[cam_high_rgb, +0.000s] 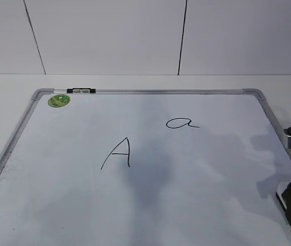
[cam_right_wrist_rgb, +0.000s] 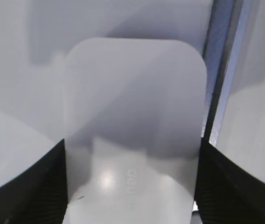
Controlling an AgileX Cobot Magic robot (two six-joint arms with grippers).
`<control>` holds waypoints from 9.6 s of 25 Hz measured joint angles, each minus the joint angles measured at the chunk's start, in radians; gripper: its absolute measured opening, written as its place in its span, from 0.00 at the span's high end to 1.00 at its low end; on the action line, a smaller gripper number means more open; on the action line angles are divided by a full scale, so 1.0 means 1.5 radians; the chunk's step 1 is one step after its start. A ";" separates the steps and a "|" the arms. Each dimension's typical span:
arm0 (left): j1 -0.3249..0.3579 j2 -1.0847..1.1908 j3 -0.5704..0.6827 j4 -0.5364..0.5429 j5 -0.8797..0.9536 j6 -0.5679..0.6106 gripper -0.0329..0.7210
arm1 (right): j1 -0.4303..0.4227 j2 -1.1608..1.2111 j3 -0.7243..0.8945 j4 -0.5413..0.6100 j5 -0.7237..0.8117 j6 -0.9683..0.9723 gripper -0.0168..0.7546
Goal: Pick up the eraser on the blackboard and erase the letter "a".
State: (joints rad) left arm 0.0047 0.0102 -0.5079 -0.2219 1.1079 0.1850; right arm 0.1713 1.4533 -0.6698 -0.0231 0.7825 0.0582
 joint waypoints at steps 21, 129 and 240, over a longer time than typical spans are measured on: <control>0.000 0.000 0.000 0.000 0.000 0.000 0.55 | 0.000 0.000 0.000 0.000 0.000 0.002 0.24; -0.002 1.104 -0.392 -0.043 -0.162 0.025 0.55 | 0.000 -0.202 -0.092 0.008 0.151 0.016 0.24; -0.002 1.283 -0.454 -0.036 -0.140 0.022 0.89 | 0.107 0.464 -0.743 -0.002 0.254 0.001 0.24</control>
State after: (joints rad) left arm 0.0011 1.9342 -1.1893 -0.2755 0.8980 0.2188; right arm 0.3325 2.1496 -1.7837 -0.0254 1.1638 0.0601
